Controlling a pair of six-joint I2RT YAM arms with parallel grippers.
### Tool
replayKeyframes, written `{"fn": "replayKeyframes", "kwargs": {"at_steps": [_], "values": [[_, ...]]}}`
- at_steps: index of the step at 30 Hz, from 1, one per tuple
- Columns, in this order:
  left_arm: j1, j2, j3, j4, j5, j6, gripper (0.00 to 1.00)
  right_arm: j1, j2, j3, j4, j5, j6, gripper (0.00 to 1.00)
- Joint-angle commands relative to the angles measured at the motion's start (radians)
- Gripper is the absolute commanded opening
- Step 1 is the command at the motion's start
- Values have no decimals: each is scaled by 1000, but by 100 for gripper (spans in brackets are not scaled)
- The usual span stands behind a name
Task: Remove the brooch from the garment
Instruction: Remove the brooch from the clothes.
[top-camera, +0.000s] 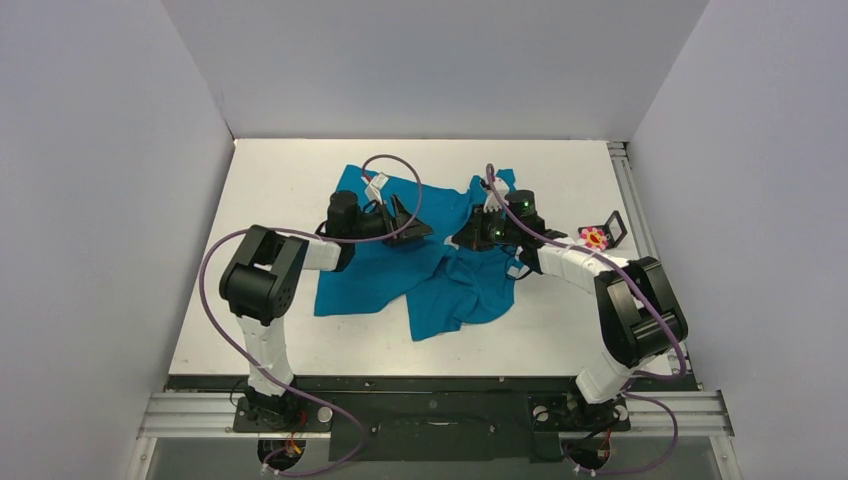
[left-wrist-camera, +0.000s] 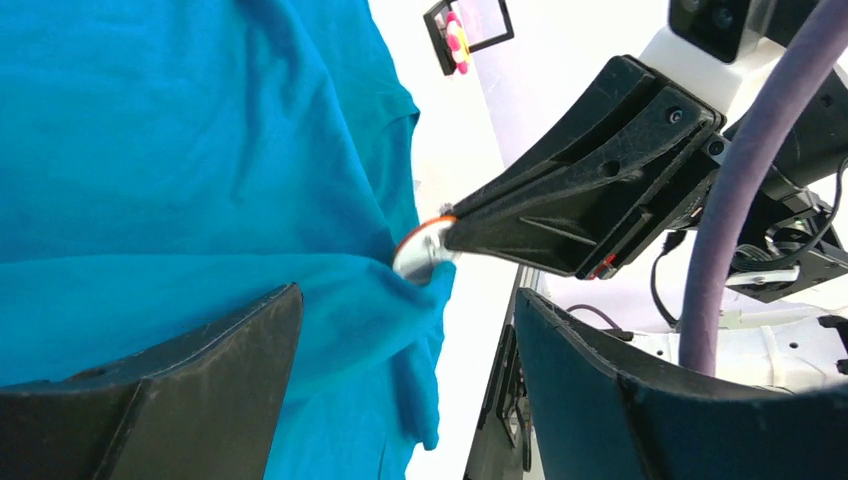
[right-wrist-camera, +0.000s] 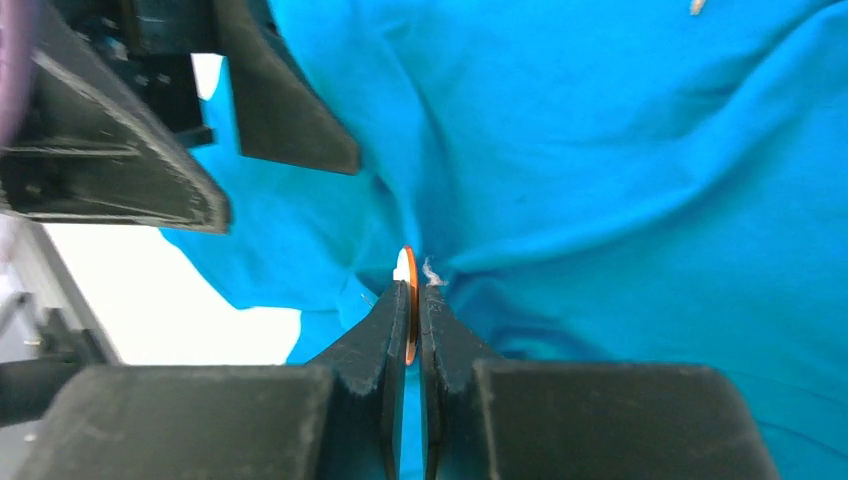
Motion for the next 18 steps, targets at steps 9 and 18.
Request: {"fn": "replayKeyframes", "kwargs": {"at_steps": [9,18], "values": [[28,-120,-23,-117,-10,170,84,80,-53,51,-198,279,-504,0],[74,-180,11,-330,-59,359,96,31,-48,127,-342,349,-559,0]]}}
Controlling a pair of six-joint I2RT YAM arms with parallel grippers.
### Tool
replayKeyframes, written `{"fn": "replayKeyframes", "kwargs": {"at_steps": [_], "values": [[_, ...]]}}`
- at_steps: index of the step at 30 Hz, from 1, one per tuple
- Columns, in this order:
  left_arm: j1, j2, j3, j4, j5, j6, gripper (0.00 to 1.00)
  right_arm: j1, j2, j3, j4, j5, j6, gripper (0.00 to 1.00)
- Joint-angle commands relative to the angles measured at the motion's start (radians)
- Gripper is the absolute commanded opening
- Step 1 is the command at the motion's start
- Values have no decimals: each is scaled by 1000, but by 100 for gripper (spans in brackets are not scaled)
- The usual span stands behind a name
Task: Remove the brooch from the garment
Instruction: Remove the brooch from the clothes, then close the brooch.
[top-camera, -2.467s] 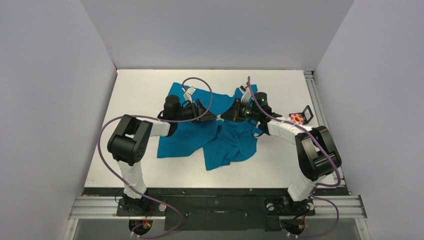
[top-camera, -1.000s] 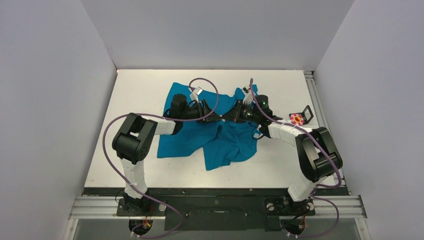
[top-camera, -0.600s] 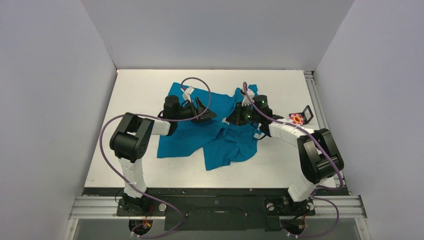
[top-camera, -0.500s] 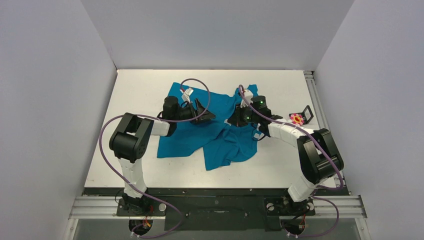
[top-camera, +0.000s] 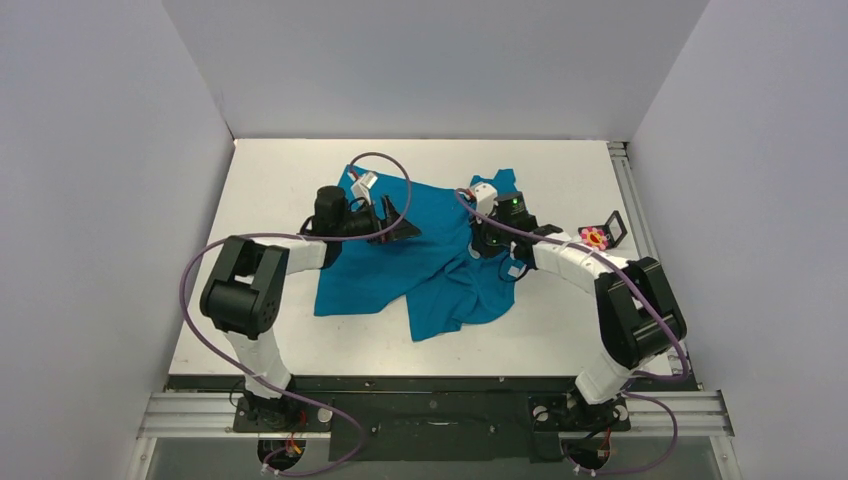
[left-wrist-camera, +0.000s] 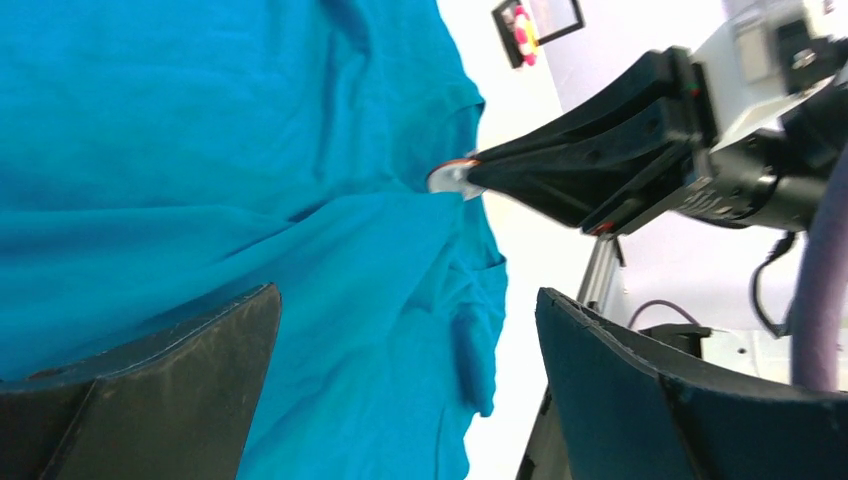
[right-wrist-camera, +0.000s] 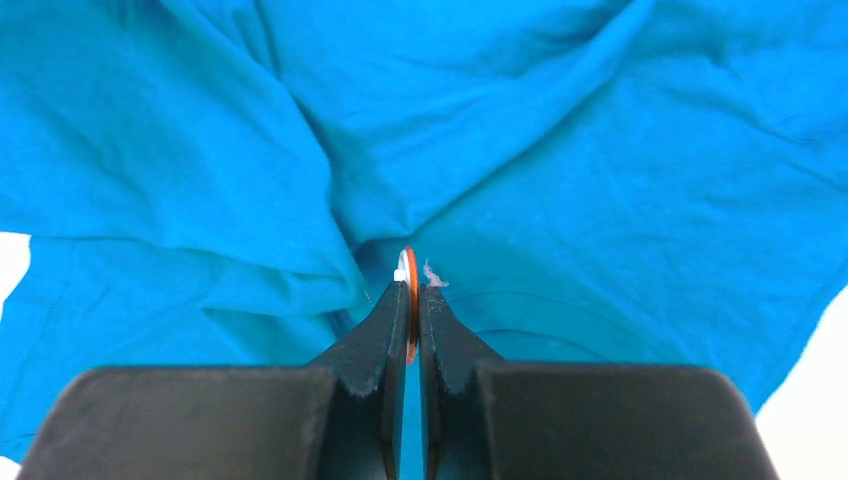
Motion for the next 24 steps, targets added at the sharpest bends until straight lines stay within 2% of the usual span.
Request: {"fn": "replayKeyframes", "kwargs": {"at_steps": [1,6,7,9,11,14,16,18,20,22,23,24], "values": [[25,-70,47,-139,-32,151,96,-32,-50,69,-69,50,-64,0],[41,-116,87,-284,-69,307,96,-90,-70,123,-113,10,-22,0],[42,-126,116,-361,-91,337,96,-101,-73,132,-120,-27,-7,0],[41,-136,172,-487,-144,442,96,-141,-86,156,-98,-102,81,0],[46,-153,213,-585,-196,485,96,-184,-99,167,-49,-205,210,0],[54,-209,226,-620,-262,494,96,-214,-118,192,37,-341,425,0],[77,-283,197,-532,-197,440,96,-211,-131,195,116,-418,554,0],[104,-333,150,-445,-133,311,96,-204,-142,180,226,-485,697,0],[127,-335,139,-281,97,176,96,-188,-155,160,332,-530,821,0],[132,-305,146,-178,225,26,96,-168,-170,141,435,-565,919,0],[127,-301,143,-141,243,-71,96,-161,-183,136,451,-575,962,0],[124,-302,115,-14,260,-127,96,-149,-189,128,481,-579,978,0]]}}
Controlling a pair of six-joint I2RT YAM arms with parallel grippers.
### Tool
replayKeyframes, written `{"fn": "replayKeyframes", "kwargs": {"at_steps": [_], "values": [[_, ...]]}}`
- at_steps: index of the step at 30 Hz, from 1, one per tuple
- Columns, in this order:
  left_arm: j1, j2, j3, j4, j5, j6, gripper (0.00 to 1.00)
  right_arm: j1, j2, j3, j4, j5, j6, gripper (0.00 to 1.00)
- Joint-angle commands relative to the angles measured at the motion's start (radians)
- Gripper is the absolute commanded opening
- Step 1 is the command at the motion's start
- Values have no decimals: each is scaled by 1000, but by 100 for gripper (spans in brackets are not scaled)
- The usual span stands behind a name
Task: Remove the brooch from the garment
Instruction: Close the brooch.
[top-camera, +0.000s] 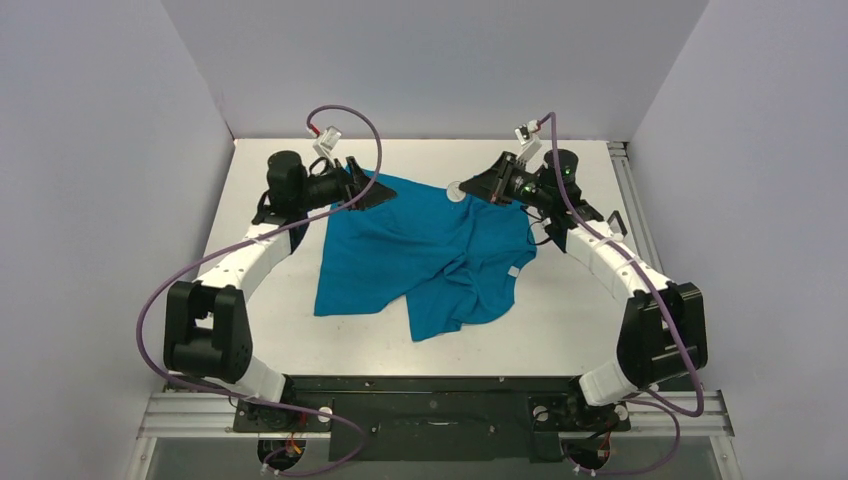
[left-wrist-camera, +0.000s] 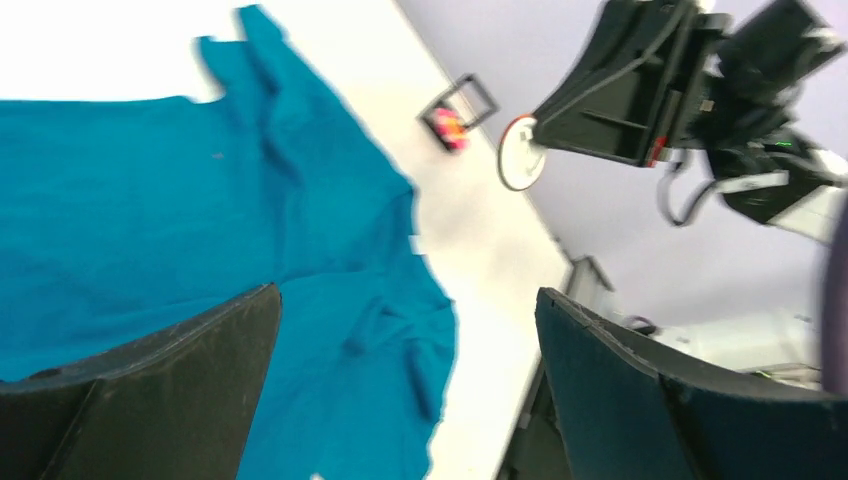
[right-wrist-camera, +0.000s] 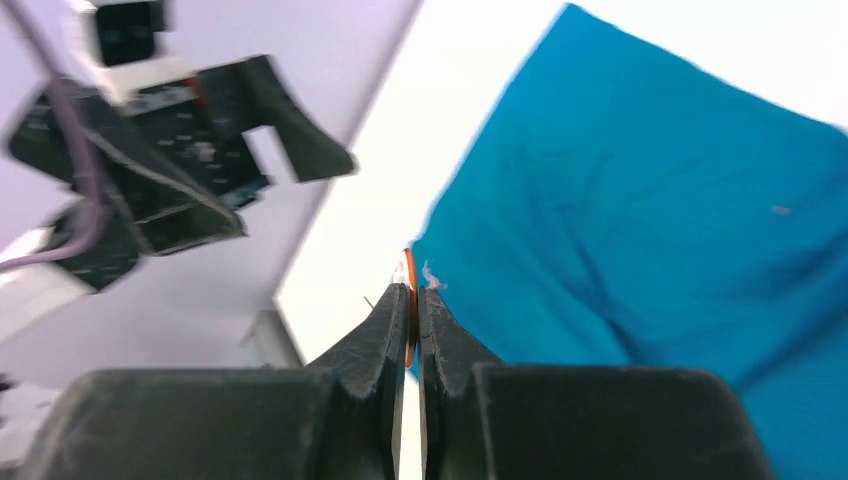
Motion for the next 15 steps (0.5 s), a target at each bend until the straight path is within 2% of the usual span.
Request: {"fn": "replayKeyframes", "kwargs": {"at_steps": [1,2,4,6,10,15], "values": [[-14,2,-57,404,230,-394,96,51,-83,-24,266,-129,278,0],[-18,-11,-90,502,225,-423,96,57,-88,-30,284,-138,287,0],[-40,-19,-100,528,231,-455,98,75,-104,-41,305,-147,306,0],[-62,-21,-104,557,240,-470,93,92,-119,-53,325,-157,320,0],[-106,-27,-118,625,243,-519,70,119,-141,-56,301,-166,293,0],[-136,-29,-124,659,237,-532,65,138,-149,-51,262,-176,246,0]]}}
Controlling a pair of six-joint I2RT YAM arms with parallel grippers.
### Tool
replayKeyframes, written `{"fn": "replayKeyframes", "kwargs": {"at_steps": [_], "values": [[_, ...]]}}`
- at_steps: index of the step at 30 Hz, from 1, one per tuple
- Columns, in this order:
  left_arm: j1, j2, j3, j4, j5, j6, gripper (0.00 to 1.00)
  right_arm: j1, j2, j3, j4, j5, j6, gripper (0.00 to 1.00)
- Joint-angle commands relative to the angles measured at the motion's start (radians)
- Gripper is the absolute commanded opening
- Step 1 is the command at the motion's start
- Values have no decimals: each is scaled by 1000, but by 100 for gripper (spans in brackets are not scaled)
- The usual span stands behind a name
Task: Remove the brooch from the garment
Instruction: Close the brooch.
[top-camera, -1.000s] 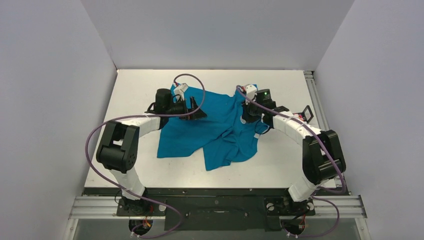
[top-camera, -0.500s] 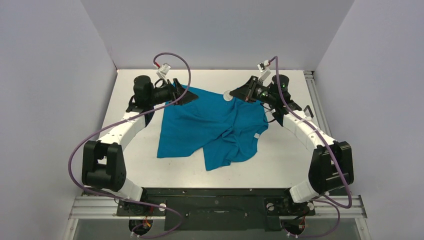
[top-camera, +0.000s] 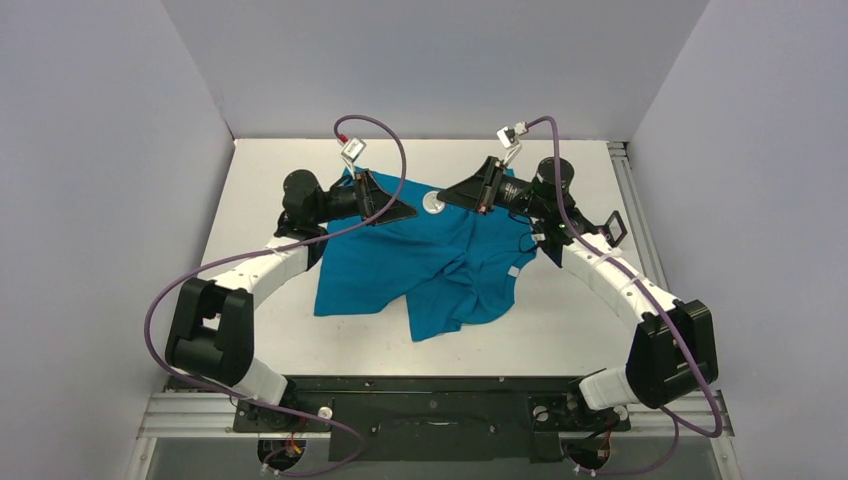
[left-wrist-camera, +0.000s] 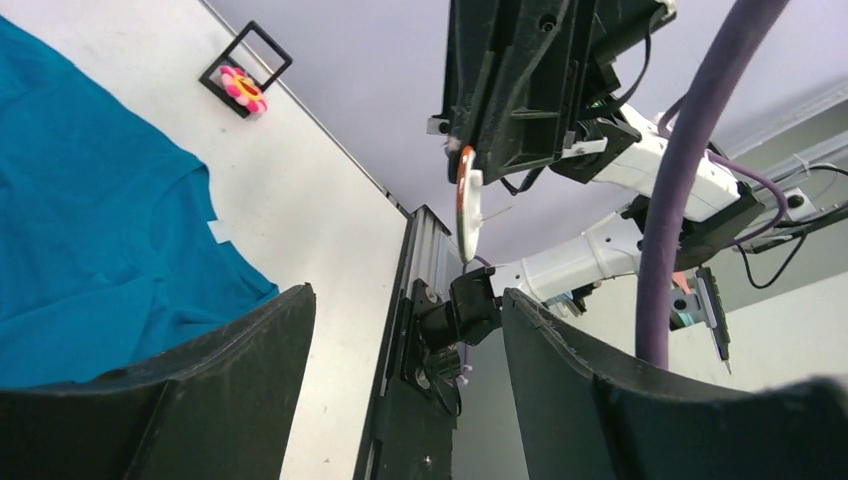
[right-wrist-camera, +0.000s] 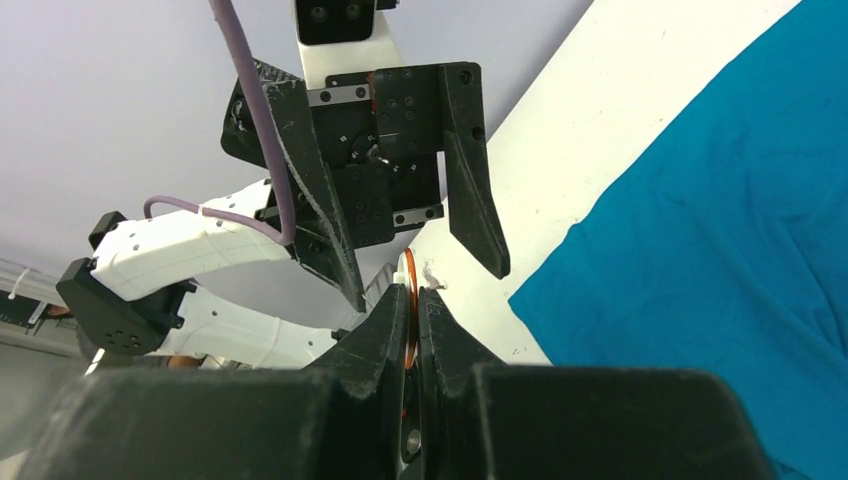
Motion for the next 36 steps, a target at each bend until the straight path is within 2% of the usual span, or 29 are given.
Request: {"fn": "replayKeyframes", "kwargs": {"at_steps": [1,10,12,16,19,20,21,22,23,25,31,33,36], "values": [[-19,-28,2,127,21,-51,63,23,-40,3,23,-29,-44,0],[-45,11,17,220,36,-118,45,44,-41,11,-12,-31,-85,0],[-49,14,16,220,36,-117,39,44,-39,14,-11,-33,-85,0],[-51,15,20,214,33,-111,19,55,-33,23,-7,-42,-91,0],[-50,12,21,203,28,-108,11,57,-33,28,-10,-52,-103,0],[-45,8,19,189,25,-107,9,51,-33,29,-17,-56,-117,3],[-42,7,13,184,18,-108,7,48,-35,32,-33,-58,-124,16],[-36,4,10,180,15,-111,1,40,-36,35,-44,-64,-142,23],[-33,4,9,172,13,-112,0,36,-40,37,-70,-72,-152,34],[-28,3,5,170,12,-114,0,23,-46,44,-122,-83,-198,42],[-30,2,2,180,12,-120,0,24,-74,89,-353,-92,-432,55],[-35,0,2,183,16,-116,0,44,-83,103,-437,-67,-510,57],[-50,-4,10,172,23,-96,0,75,-85,116,-474,-36,-576,57]]}}
